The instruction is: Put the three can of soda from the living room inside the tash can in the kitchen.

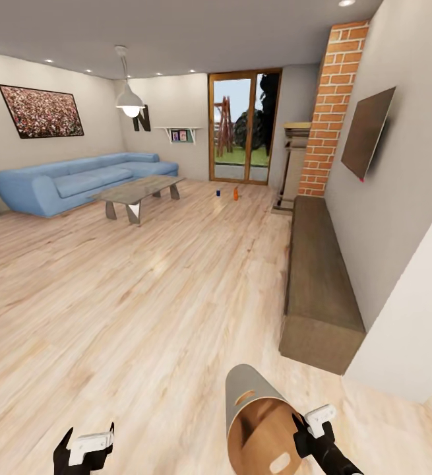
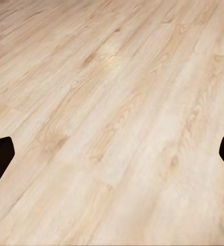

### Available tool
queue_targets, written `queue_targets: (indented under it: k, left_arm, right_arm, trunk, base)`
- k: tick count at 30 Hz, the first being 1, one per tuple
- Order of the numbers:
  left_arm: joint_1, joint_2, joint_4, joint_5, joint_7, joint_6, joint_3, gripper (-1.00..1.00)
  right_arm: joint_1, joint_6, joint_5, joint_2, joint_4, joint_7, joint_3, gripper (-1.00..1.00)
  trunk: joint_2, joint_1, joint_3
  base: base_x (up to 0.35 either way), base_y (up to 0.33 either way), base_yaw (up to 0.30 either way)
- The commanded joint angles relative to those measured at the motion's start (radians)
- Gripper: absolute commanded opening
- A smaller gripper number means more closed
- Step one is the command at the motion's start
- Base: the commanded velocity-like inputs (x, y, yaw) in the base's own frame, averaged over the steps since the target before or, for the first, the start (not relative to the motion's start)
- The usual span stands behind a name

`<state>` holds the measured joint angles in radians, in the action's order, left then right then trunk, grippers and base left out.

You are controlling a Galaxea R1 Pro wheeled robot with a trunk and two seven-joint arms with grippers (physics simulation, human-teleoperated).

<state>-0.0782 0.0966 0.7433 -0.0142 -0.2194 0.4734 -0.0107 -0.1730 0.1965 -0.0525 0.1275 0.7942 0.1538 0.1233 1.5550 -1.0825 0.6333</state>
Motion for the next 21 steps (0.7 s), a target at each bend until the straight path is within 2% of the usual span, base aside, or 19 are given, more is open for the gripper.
queue_targets:
  k: [1,21]
  left_arm:
    - [0.000,0.000,0.000,0.000,0.000,0.000,0.000,1.00]
    - [-0.001,0.000,0.000,-0.001,0.000,-0.002,-0.002,1.00]
  right_arm:
    - [0.000,0.000,0.004,0.000,0.002,0.006,-0.001,-1.00]
    - [0.000,0.000,0.003,0.000,0.002,0.006,0.001,-1.00]
  trunk:
    - [0.000,0.000,0.000]
    - [0.000,0.000,0.000]
  base:
    - [0.284,0.153,0.000]
    - [0.294,0.166,0.000]
